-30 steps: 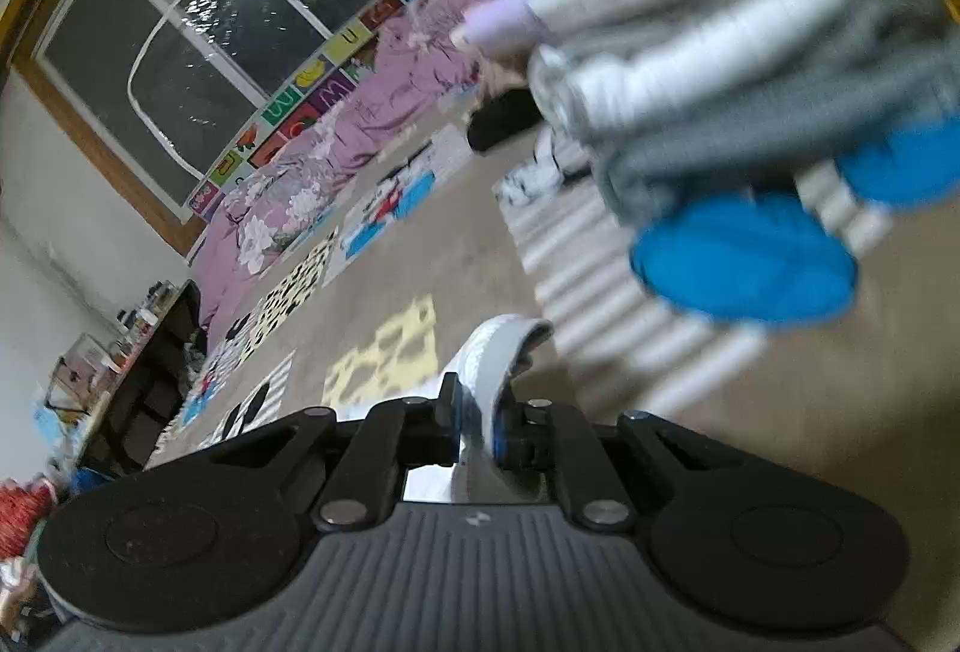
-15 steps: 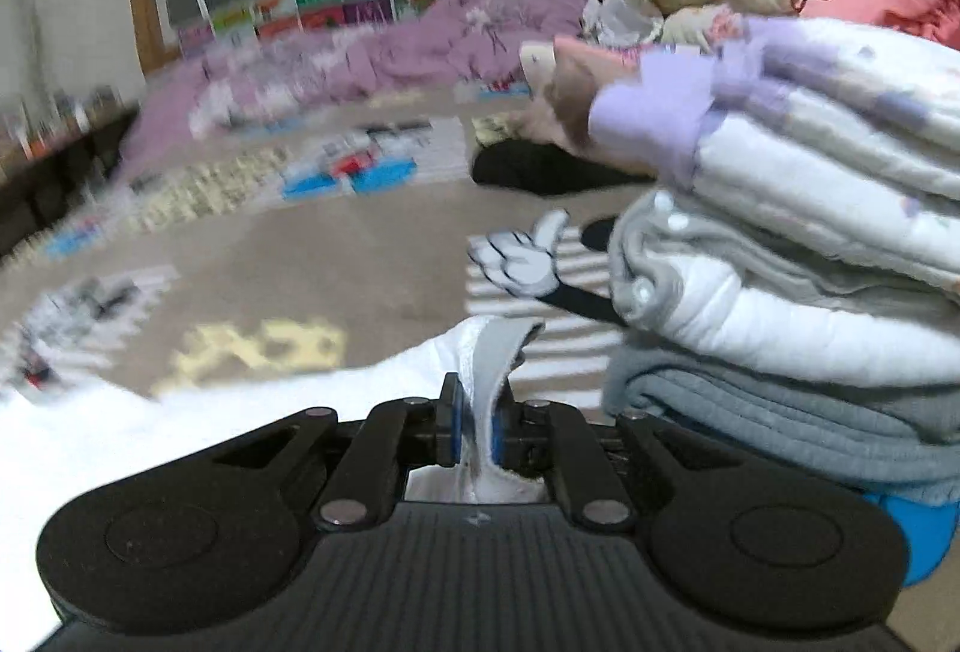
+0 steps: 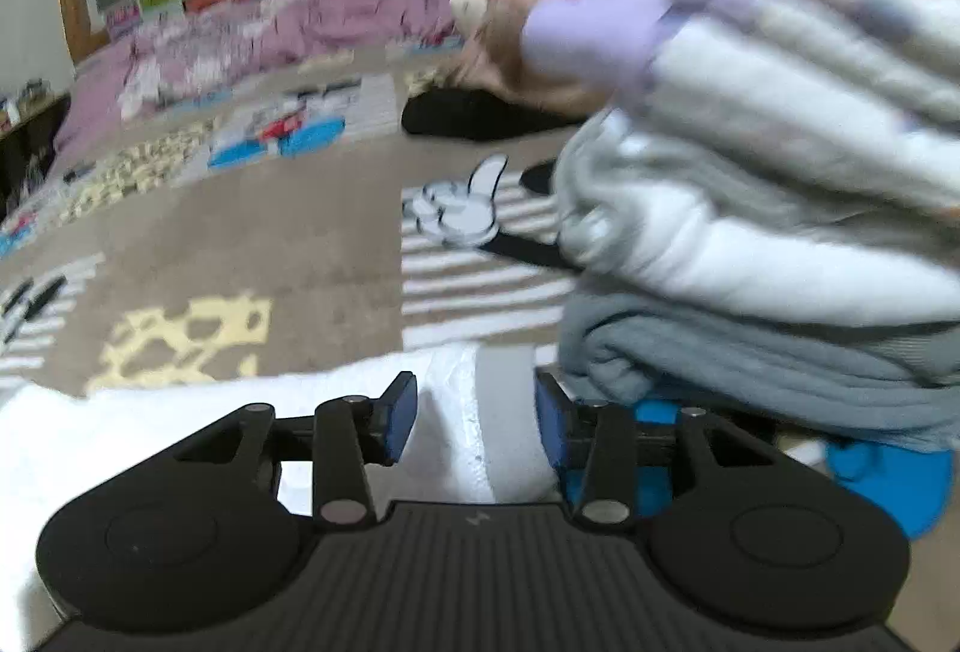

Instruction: Fold clothes

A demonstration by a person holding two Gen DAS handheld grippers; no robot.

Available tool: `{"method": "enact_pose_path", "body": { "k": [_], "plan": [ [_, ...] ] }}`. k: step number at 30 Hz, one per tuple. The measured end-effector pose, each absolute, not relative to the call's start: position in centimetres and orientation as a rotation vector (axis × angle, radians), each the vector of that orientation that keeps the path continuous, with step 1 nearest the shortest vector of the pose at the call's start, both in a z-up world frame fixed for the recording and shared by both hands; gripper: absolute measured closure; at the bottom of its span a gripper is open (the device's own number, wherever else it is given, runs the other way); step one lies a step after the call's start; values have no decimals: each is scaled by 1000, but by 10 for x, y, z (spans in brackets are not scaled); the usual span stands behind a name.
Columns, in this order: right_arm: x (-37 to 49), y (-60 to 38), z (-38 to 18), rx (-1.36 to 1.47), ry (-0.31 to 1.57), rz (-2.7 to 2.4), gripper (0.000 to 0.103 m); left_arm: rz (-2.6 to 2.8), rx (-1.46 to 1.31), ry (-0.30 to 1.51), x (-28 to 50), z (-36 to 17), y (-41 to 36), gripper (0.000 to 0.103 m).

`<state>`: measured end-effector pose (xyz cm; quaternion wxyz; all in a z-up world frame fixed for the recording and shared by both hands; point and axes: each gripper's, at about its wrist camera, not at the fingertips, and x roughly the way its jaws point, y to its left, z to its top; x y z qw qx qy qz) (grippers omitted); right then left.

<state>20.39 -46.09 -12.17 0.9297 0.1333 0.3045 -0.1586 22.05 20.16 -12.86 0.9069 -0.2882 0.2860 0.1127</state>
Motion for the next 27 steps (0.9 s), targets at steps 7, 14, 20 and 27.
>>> {"method": "enact_pose_path", "body": {
  "k": [7,14,20,27],
  "plan": [
    [142,-421,-102,382,513,-99,56,220,-511,452,187,-91,183,59],
    [121,-349,-93,343,491,244,69,-166,-307,496,165,-87,83,63],
    [142,-328,-128,252,689,189,70,-386,-133,658,167,-126,5,70],
    [109,-350,-156,340,688,136,71,-356,-57,746,160,-146,-10,71]
  ]
}}
